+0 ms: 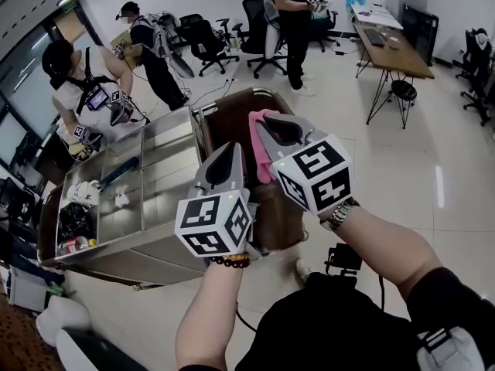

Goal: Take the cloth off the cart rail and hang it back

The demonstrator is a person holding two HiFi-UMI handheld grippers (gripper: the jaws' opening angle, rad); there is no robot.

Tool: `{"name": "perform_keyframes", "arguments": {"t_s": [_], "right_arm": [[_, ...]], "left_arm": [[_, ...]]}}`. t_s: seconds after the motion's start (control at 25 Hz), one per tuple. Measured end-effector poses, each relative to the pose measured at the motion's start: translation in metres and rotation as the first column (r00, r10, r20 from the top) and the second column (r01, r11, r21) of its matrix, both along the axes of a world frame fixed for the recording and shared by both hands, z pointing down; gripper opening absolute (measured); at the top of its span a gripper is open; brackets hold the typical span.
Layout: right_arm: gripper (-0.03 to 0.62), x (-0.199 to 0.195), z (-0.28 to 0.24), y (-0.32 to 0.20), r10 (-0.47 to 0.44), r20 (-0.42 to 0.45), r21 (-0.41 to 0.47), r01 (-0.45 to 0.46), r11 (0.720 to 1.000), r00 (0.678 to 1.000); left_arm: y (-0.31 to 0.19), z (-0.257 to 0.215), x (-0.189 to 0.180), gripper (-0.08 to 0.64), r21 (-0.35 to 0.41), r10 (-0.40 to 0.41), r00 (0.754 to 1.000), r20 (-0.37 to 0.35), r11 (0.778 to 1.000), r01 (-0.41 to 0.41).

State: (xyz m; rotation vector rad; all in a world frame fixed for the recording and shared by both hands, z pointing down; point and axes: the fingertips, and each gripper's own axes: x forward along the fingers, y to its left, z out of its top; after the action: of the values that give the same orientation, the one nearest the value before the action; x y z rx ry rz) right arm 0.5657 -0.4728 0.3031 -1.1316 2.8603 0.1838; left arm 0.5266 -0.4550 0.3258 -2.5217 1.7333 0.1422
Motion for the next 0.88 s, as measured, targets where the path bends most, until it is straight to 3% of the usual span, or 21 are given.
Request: {"name": "perform_keyframes", "arguments": {"t_s": [0.56, 0.88], "right_arm": [[0.012, 0.060, -0.042, 0.099, -0.082, 0.037, 0.137, 0.076, 0.988, 0.996], [0.012, 0.110, -0.037, 0.139, -0.166, 0.037, 0.185, 0.156, 0.970, 0.985]], "left_arm": [[0.096, -0.034, 0.063, 0.003, 0.131, 0.041, 0.999, 0.023, 0.990, -0.043], [0.125, -0.016, 0.101, 0.003, 0.107, -0.027, 0.999, -0.018, 0.994, 0.029]]}}
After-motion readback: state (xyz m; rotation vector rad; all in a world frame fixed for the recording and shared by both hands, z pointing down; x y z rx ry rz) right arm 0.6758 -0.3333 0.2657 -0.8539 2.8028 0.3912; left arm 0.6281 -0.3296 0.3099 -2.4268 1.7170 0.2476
